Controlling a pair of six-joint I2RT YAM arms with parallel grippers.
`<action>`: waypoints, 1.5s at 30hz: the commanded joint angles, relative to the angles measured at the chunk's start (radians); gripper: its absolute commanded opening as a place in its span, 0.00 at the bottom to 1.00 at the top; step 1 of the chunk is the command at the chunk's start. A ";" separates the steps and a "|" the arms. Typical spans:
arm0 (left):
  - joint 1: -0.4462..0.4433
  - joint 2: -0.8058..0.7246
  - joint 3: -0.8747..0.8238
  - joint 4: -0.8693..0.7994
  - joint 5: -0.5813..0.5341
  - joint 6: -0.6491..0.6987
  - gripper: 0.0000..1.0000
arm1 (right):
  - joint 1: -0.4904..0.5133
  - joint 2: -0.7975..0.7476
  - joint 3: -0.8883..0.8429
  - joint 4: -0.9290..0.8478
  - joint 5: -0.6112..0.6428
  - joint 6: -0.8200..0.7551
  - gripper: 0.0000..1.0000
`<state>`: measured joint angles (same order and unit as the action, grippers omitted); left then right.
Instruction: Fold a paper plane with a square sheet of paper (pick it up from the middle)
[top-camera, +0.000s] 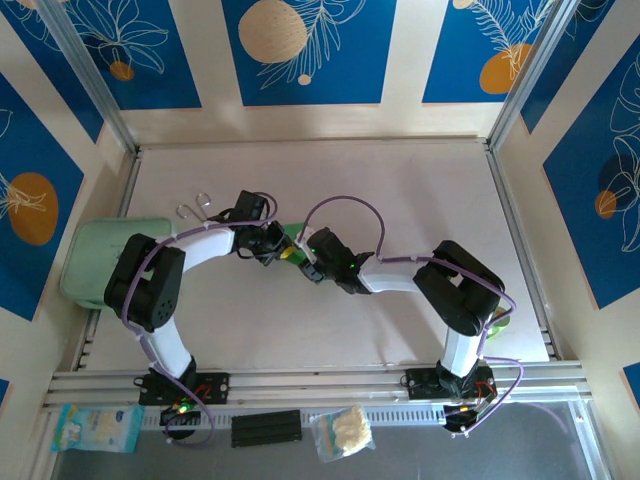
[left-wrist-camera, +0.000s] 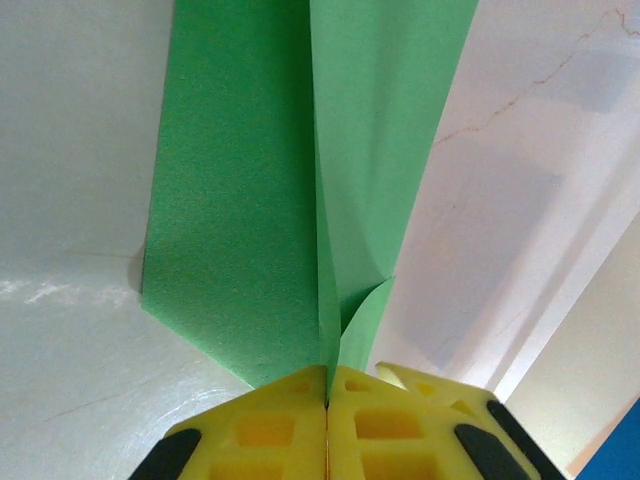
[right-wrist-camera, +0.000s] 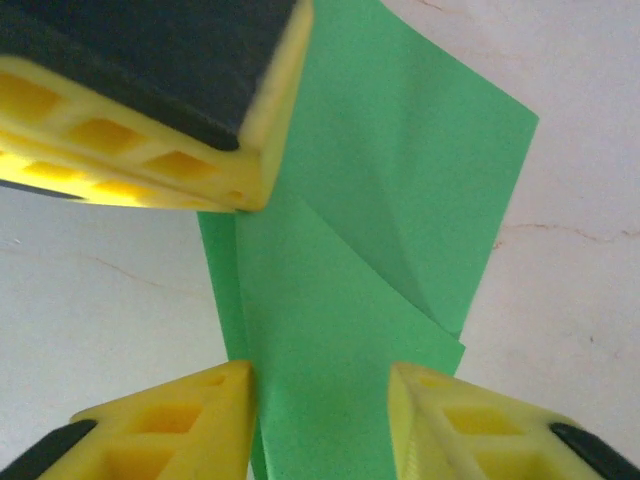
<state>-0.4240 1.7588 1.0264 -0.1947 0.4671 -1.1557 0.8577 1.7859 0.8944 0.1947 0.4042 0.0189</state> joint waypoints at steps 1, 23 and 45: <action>-0.004 -0.027 0.025 -0.021 0.016 -0.017 0.10 | 0.012 0.013 -0.008 0.019 0.008 -0.014 0.35; 0.045 -0.215 -0.119 0.025 -0.191 -0.033 0.36 | -0.045 -0.014 -0.015 -0.058 -0.192 0.088 0.09; -0.035 0.014 -0.177 0.353 -0.036 -0.066 0.22 | -0.207 0.013 -0.007 -0.058 -0.582 0.250 0.04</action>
<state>-0.4473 1.7508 0.8082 0.1200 0.3954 -1.2259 0.6537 1.7863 0.8932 0.1387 -0.1318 0.2562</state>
